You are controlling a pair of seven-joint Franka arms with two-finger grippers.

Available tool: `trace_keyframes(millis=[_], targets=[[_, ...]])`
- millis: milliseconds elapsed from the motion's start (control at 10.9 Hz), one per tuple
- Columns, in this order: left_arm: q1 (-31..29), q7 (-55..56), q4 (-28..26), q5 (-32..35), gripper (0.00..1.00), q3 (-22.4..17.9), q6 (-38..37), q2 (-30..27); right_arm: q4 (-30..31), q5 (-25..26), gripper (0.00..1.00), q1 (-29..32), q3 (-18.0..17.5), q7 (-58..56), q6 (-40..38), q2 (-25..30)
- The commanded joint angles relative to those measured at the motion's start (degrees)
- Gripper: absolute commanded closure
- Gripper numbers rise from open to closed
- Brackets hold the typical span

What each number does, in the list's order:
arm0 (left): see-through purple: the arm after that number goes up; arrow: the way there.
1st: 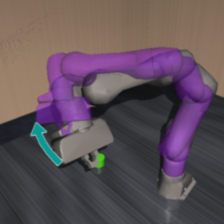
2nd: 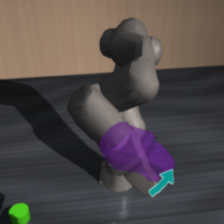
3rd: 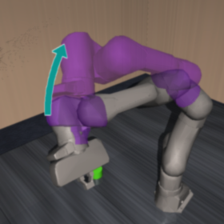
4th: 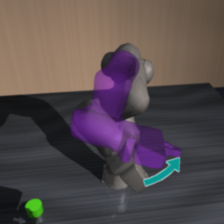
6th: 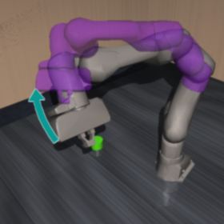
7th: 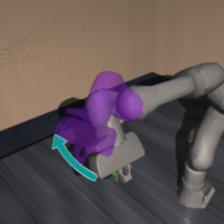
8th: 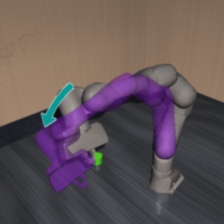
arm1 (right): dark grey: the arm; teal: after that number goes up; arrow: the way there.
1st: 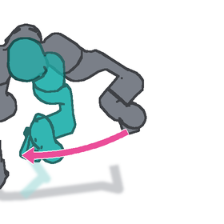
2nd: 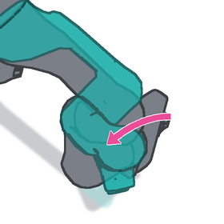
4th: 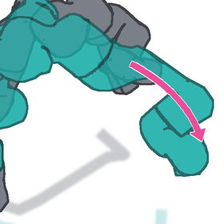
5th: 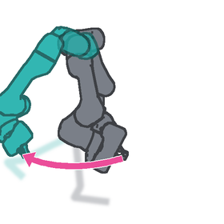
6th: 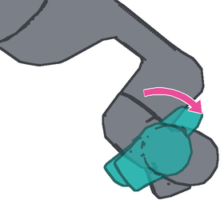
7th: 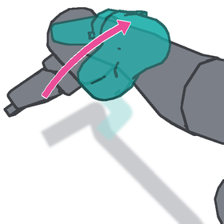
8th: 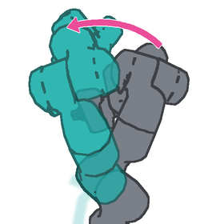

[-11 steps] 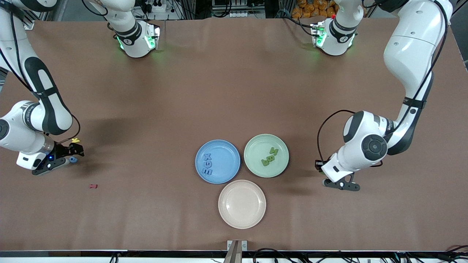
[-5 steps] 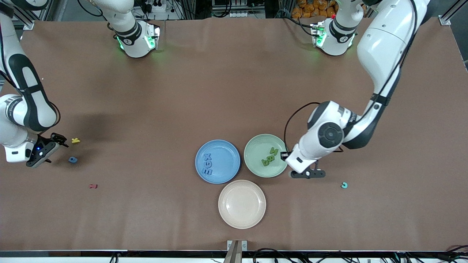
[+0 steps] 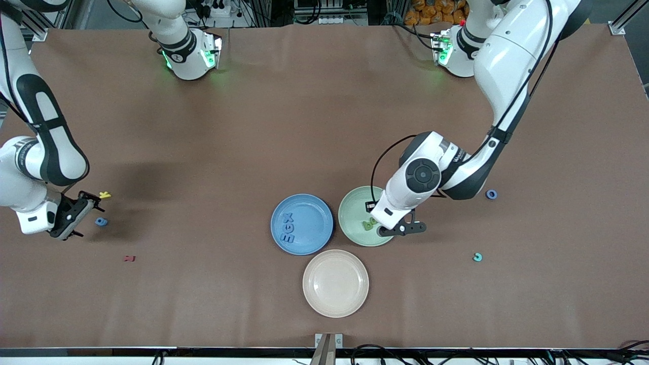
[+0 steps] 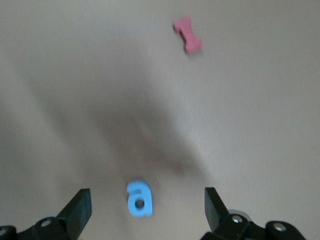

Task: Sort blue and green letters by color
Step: 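Carry green u toward the green plate while the right gripper grasps blue a, then release green u onto the green plate and lift the left gripper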

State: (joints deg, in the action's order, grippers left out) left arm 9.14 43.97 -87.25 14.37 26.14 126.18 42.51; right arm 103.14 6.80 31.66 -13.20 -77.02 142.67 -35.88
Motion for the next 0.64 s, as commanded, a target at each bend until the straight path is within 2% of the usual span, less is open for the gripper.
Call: trace_keyframes(millis=[0, 368, 552], targets=[[0.8, 0.5, 1.1, 0.0, 0.00, -0.7, -0.8, 0.2, -3.1, -1.2, 0.00, 0.1, -1.0, -2.3, -0.5, -4.1], [-0.5, -0.3, 1.0, 0.4, 0.00, -1.1, -0.8, -0.4, -4.9, -0.7, 0.00, -0.4, -1.0, -2.0, 0.9, -8.3], [-0.8, -4.7, 1.0, 2.8, 0.00, -4.3, -0.8, -0.9, -5.1, -0.6, 0.00, -0.2, -0.9, -1.6, 0.9, -8.1]])
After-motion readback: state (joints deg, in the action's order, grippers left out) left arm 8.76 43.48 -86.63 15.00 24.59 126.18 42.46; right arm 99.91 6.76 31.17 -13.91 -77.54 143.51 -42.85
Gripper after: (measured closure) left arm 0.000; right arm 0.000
